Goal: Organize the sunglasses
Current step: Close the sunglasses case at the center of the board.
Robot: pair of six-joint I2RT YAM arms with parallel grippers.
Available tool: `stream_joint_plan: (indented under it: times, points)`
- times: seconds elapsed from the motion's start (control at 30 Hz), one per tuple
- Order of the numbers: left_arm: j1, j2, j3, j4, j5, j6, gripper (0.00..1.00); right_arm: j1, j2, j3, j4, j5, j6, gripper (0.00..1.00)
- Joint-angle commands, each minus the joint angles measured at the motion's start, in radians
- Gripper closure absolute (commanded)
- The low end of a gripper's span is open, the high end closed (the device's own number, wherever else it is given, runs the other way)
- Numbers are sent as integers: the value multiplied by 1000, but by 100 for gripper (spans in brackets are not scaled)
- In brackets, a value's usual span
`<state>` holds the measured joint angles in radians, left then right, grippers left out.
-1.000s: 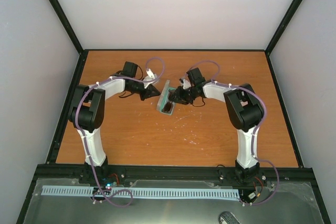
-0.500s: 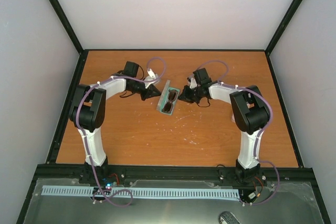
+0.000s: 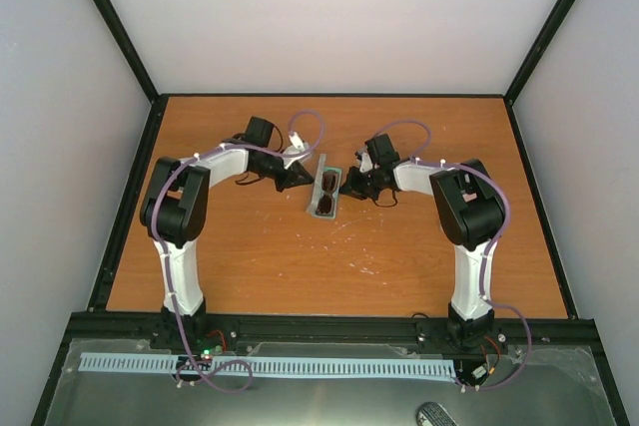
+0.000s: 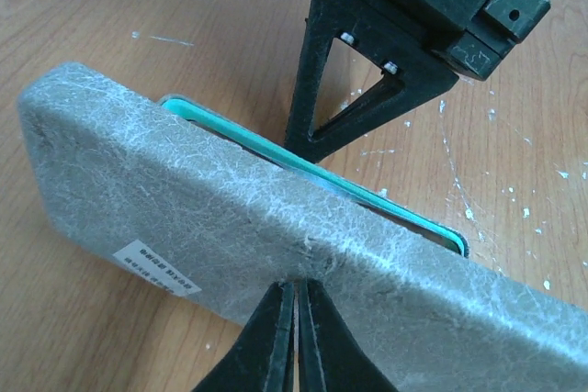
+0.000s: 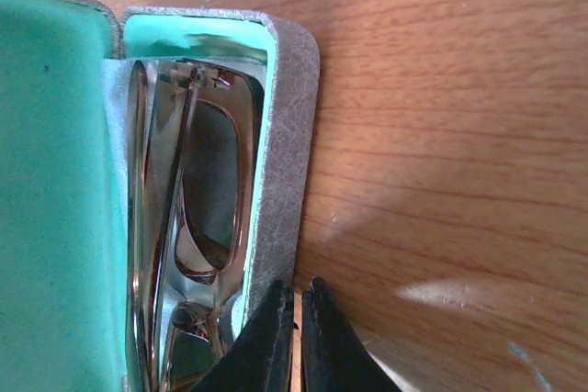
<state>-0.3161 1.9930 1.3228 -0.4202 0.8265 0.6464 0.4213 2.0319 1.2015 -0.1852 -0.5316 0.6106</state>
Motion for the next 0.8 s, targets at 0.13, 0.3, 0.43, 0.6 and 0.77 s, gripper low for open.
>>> stream_joint_plan:
  times: [0.13, 0.3, 0.43, 0.6, 0.77]
  points:
    - [-64, 60, 54, -9, 3, -19, 96, 23, 17, -23, 58, -12, 10, 95]
    - [-83, 90, 71, -11, 8, -28, 96, 30, 9, -31, 70, -20, 11, 95]
    - [-92, 100, 78, -11, 6, -31, 96, 30, 2, -34, 73, -24, 9, 96]
    - [-92, 99, 80, -18, -4, -26, 96, 29, -17, -34, 64, -22, 3, 95]
    - [-92, 20, 25, 32, -66, -32, 64, 29, -117, -28, -28, 65, -52, 85]
